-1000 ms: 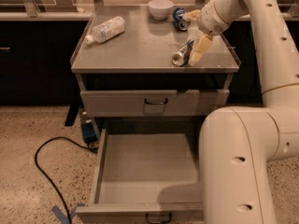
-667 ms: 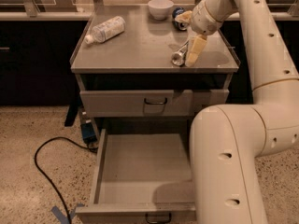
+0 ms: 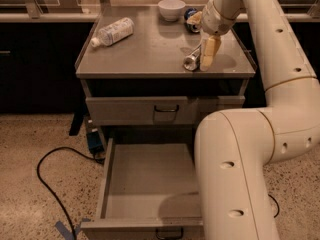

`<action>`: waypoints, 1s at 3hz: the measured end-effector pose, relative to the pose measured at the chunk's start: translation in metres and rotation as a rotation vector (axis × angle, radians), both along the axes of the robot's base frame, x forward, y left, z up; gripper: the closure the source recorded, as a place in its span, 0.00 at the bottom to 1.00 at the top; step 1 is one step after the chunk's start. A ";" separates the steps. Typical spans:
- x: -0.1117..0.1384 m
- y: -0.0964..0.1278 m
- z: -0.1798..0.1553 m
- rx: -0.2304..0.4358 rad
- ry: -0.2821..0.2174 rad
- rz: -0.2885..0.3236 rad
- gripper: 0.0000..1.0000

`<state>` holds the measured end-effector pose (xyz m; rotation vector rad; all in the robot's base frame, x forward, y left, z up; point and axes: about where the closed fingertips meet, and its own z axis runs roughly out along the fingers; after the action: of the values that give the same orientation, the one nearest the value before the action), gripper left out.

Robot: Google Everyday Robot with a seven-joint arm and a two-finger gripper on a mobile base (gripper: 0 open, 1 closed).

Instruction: Place redbull can into middle drawer

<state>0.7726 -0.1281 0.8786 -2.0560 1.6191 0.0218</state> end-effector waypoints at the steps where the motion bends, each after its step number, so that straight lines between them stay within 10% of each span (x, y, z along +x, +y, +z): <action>1: 0.011 -0.025 0.007 0.034 -0.041 -0.098 0.00; 3: 0.017 -0.050 -0.003 0.167 -0.048 -0.166 0.00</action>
Offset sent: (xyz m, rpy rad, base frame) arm 0.0834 -0.1040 0.0505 0.2119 -0.0730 -0.2108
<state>0.7891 -0.1785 0.8758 -1.7799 1.6926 0.0474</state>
